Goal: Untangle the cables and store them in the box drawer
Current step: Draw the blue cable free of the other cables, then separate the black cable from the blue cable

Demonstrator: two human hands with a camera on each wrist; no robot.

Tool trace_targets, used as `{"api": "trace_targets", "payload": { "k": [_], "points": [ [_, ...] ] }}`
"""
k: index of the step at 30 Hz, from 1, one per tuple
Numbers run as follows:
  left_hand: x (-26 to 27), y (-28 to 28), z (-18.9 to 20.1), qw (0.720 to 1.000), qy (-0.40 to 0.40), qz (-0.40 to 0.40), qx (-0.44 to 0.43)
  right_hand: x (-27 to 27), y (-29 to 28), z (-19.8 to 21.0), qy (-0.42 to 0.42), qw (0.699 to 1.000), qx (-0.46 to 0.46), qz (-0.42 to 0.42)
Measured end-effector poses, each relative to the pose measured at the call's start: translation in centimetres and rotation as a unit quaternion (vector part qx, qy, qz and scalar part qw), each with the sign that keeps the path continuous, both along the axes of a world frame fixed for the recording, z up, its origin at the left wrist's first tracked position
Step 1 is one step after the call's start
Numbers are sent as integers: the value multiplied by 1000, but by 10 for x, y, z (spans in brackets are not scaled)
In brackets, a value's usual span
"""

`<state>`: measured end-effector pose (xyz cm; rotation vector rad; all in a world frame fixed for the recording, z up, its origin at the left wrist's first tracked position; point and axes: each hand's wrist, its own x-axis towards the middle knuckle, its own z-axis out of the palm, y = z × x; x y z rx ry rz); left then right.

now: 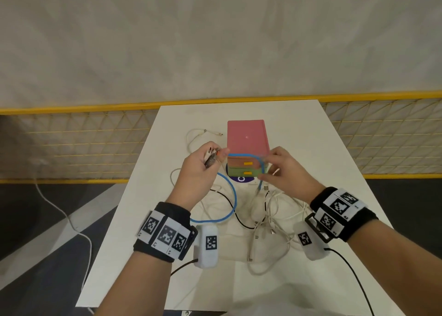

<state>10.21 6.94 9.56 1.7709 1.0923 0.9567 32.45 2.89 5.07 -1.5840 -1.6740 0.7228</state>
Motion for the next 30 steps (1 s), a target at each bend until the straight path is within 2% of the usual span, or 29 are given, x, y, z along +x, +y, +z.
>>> {"api": "trace_targets", "payload": {
  "k": [3,8,10,12,14,17,22,25,30],
  "points": [
    [-9,1,-4,1000,12,-3,13,-25,8,17,116,989,-31,81],
    [-28,4,-11,1000,16,19,-2,-65,39,44,135,956,-142,220],
    [-37,7,-12,998,2,53,-15,-77,57,50,80,961,-139,224],
    [-46,9,-12,996,-11,88,-25,-84,81,54,-20,978,-66,198],
    [-53,10,-12,994,-18,106,-30,-91,108,55,-97,980,20,171],
    [-59,9,-12,991,-32,120,-49,-98,147,50,-143,977,84,134],
    [-59,11,-21,994,-32,92,-47,-101,157,34,-261,960,-6,100],
    [-56,16,-29,995,1,85,-59,-96,135,3,-257,958,-56,117],
    [-48,19,-38,994,3,95,-62,-93,97,-55,-325,907,-221,151]
  ]
}}
